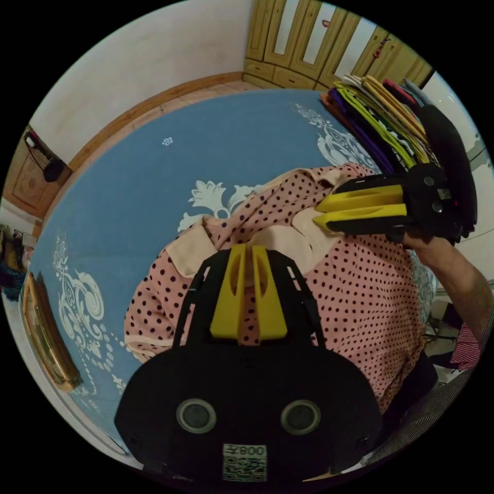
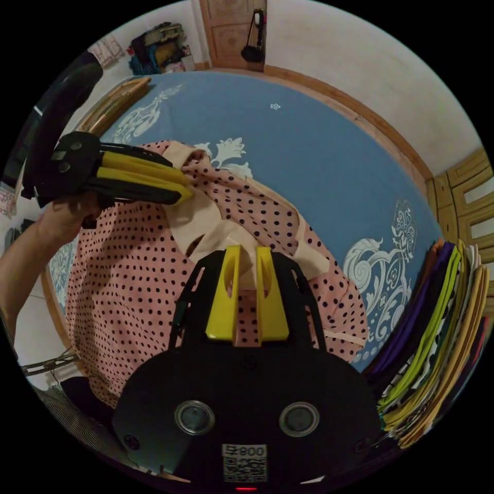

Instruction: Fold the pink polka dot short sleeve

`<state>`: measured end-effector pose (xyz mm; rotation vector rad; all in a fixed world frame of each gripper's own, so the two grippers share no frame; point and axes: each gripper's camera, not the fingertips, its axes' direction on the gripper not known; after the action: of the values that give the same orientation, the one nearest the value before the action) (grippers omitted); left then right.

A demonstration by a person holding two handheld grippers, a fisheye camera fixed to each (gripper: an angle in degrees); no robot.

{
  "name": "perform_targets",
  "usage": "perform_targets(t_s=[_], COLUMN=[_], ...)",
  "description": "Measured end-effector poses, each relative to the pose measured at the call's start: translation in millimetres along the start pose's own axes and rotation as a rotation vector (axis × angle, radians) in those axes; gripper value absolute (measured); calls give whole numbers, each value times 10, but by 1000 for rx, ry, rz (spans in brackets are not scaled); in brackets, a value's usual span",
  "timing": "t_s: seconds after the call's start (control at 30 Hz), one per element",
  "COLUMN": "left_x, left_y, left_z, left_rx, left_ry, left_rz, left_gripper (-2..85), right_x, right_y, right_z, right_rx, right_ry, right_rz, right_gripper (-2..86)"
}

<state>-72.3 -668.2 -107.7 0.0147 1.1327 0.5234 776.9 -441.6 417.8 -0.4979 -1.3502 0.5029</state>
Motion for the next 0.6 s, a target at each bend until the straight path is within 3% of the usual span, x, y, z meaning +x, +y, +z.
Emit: perform_targets(t_s=[0.27,0.47,0.6], left_x=[21,73,140], left_y=[260,682,999], left_z=[-212,-433,-326], left_rx=[184,315,276], left_ry=[58,125,109], left_rz=[-53,-50,-48], left_gripper=[14,14,14], right_x=[33,66,-101], right_y=[169,589,975], right_z=[-149,-518,-492], right_rx=[96,307,329], right_ry=[-11,-125,-138], right_rz=[13,0,-87], right_gripper=[4,2,2])
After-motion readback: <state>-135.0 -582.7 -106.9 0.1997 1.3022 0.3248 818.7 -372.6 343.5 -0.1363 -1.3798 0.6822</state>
